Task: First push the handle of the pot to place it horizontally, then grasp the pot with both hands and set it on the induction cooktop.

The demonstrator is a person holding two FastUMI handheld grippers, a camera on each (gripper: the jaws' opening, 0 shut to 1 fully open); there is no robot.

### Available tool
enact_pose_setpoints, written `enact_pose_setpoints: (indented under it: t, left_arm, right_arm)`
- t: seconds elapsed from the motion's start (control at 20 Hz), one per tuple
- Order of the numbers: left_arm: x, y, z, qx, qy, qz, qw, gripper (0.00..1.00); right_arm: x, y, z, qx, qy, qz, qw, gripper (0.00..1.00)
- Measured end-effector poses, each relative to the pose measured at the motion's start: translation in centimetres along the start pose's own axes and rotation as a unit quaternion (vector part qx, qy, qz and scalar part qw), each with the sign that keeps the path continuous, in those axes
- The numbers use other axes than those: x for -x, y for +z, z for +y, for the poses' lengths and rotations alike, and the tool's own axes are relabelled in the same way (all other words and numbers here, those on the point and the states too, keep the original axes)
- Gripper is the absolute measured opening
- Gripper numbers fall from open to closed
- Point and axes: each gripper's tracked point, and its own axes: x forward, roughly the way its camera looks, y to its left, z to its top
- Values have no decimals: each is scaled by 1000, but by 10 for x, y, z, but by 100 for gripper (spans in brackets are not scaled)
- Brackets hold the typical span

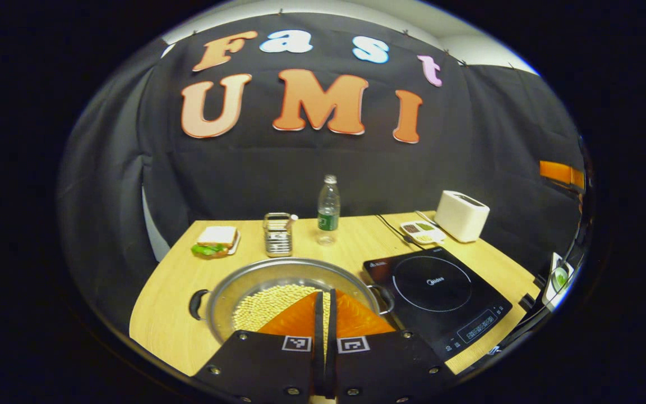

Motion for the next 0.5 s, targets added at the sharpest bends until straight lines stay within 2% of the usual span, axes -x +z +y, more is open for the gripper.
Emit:
enact_pose_setpoints:
  t: [0.15, 0.2, 0.3, 0.35, 0.4, 0.5]
  left_arm:
    - [13, 8, 56, -16, 71, -18, 997, 2]
    - [14, 6, 66, -15, 84, -19, 996, 2]
    - [16, 4, 84, -10, 96, -24, 995, 2]
    - [16, 3, 94, -10, 103, -27, 994, 2]
    - [17, 0, 104, -14, 111, -29, 993, 2]
    - [15, -4, 122, -23, 122, -27, 992, 2]
  right_arm:
    - [-1, -5, 27, 0, 14, 1, 1000, 100]
    - [-3, -8, 38, 0, 20, 3, 1000, 95]
    - [-7, -17, 61, -4, 33, 6, 999, 95]
    - [-9, -22, 73, -8, 40, 8, 999, 100]
    - [-13, -29, 85, -13, 46, 16, 999, 95]
    - [-16, -41, 110, -26, 60, 23, 998, 95]
